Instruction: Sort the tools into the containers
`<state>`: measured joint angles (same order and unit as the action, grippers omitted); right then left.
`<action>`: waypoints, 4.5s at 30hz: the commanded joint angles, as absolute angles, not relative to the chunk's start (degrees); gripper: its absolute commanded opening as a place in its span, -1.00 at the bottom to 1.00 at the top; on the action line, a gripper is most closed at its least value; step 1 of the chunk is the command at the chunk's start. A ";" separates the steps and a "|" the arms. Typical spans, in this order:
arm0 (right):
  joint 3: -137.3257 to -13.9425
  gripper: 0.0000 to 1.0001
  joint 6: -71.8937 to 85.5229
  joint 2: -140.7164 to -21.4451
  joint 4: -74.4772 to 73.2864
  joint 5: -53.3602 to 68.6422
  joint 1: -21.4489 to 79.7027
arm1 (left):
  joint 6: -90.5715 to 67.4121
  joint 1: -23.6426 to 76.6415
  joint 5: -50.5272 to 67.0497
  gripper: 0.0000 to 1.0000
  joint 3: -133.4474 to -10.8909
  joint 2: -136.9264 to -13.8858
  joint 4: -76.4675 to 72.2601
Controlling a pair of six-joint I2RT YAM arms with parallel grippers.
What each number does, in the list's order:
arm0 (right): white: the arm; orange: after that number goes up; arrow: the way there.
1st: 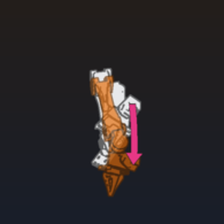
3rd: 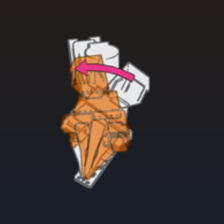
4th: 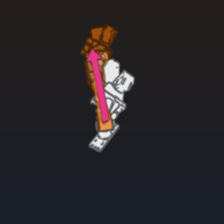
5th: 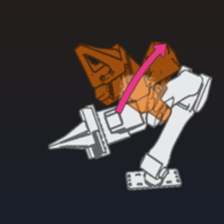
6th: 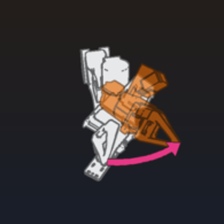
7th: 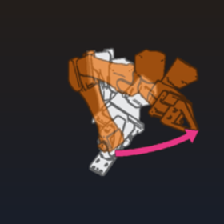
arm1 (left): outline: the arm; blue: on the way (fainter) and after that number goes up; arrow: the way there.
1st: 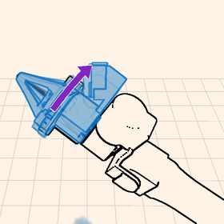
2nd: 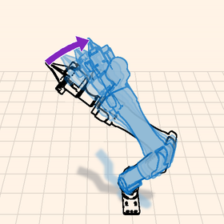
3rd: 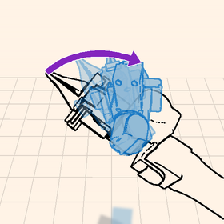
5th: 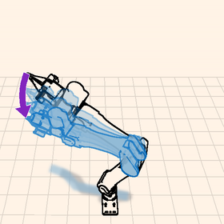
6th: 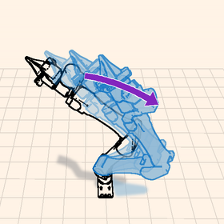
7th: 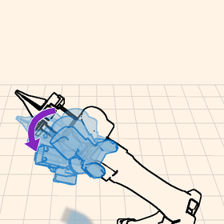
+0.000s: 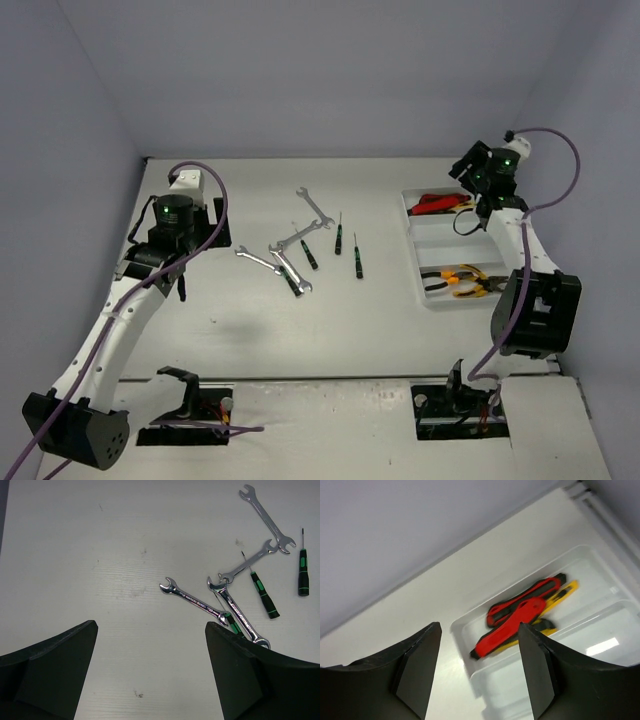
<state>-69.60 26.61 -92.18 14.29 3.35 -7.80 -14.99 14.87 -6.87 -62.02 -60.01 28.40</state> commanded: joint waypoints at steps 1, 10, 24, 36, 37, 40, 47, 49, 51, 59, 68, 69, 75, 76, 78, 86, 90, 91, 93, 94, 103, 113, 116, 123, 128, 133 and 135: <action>-70.35 0.19 18.13 -89.39 3.16 2.99 4.10 | -13.67 14.41 -7.08 0.73 -62.75 -59.63 25.97; -66.75 0.07 18.28 -92.41 -6.39 -2.86 22.62 | -13.40 14.50 -6.88 0.73 -62.79 -60.31 26.28; -71.97 -0.13 22.40 -107.45 -11.51 -6.89 31.33 | -13.45 14.50 -5.90 0.73 -62.67 -61.21 26.37; -73.74 -1.00 24.42 -108.48 -11.54 -10.11 31.23 | -13.68 14.50 -4.92 0.73 -62.75 -61.79 26.37; -73.84 -1.00 24.94 -107.73 -11.51 -10.92 31.11 | -13.71 14.50 -4.92 0.73 -62.75 -61.79 26.32; -74.00 -1.00 26.62 -104.44 -11.43 -13.17 30.24 | -13.71 14.50 -4.75 0.73 -62.75 -61.79 26.28; -70.08 -1.00 32.53 -90.98 -11.16 -21.42 21.43 | -13.71 14.50 -4.83 0.73 -62.75 -61.96 26.37; -68.07 -1.00 34.55 -88.39 -11.07 -22.56 16.97 | -13.71 14.50 -4.83 0.73 -62.75 -61.74 26.41; -65.89 -1.00 36.90 -85.36 -10.64 -22.78 12.94 | -13.71 14.50 -4.75 0.73 -62.75 -61.61 26.37; -55.21 -1.00 47.12 -82.06 -5.56 -15.66 -0.22 | -13.80 14.50 -4.35 0.73 -62.75 -61.87 26.45; -51.84 -1.00 53.02 -85.84 -0.53 -11.33 -6.34 | -13.71 14.50 -4.92 0.73 -62.84 -62.22 26.63; -51.66 -1.00 53.26 -86.51 -0.46 -11.21 -6.53 | -13.71 14.50 -4.92 0.73 -62.84 -62.23 26.63; -51.14 -0.80 55.73 -89.49 2.61 -9.26 -7.69 | -13.62 14.50 -4.92 0.73 -62.84 -62.36 26.63; -51.03 -0.71 55.74 -89.68 2.91 -9.08 -7.73 | -13.62 14.50 -4.92 0.73 -62.84 -62.43 26.63; -50.88 -0.59 55.29 -89.70 3.37 -8.78 -7.73 | -13.62 14.50 -4.92 0.74 -62.84 -62.40 26.71; -51.13 0.01 47.73 -84.99 3.48 -8.45 -6.98 | -13.62 14.50 -4.66 0.73 -62.93 -62.52 26.66; -55.07 0.04 38.11 -82.93 3.13 -7.18 0.70 | -13.47 14.50 -4.86 0.73 -63.00 -62.42 26.72; -56.28 0.04 34.40 -82.85 2.92 -7.02 3.30 | -13.40 14.50 -4.97 0.73 -63.02 -62.40 26.77; -59.20 0.05 28.71 -83.70 2.07 -5.79 9.02 | -13.43 14.50 -5.10 0.73 -63.02 -62.33 26.88; -60.55 0.05 27.72 -84.56 1.53 -5.36 11.57 | -13.38 14.50 -5.10 0.73 -63.02 -62.38 26.83; -71.78 0.00 17.23 -99.23 0.26 -5.71 28.05 | -13.18 14.58 -5.78 0.73 -63.01 -63.11 27.07; -82.92 -0.21 19.33 -114.59 0.26 -8.47 31.90 | -13.18 14.59 -5.83 0.73 -63.02 -62.43 27.07; -85.27 -0.24 20.66 -118.04 0.26 -9.65 32.02 | -13.18 14.59 -5.99 0.73 -63.02 -62.30 27.08; -85.92 -0.57 23.14 -120.66 0.26 -13.63 32.43 | -13.10 14.59 -6.01 0.73 -63.00 -61.88 27.07; -85.81 -0.94 23.82 -120.63 0.26 -13.64 32.34 | -13.17 14.59 -5.80 0.73 -63.02 -61.98 27.07; -83.99 -1.00 24.21 -116.94 0.26 -15.05 31.84 | -13.18 14.59 -5.80 0.73 -62.99 -62.08 27.07; -82.20 -1.00 25.17 -113.67 0.26 -16.56 31.23 | -13.26 14.59 -5.80 0.73 -62.93 -62.14 27.07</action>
<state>-83.62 23.15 -121.61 -0.60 -12.09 31.91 -13.82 14.87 -5.41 -62.02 -63.22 28.64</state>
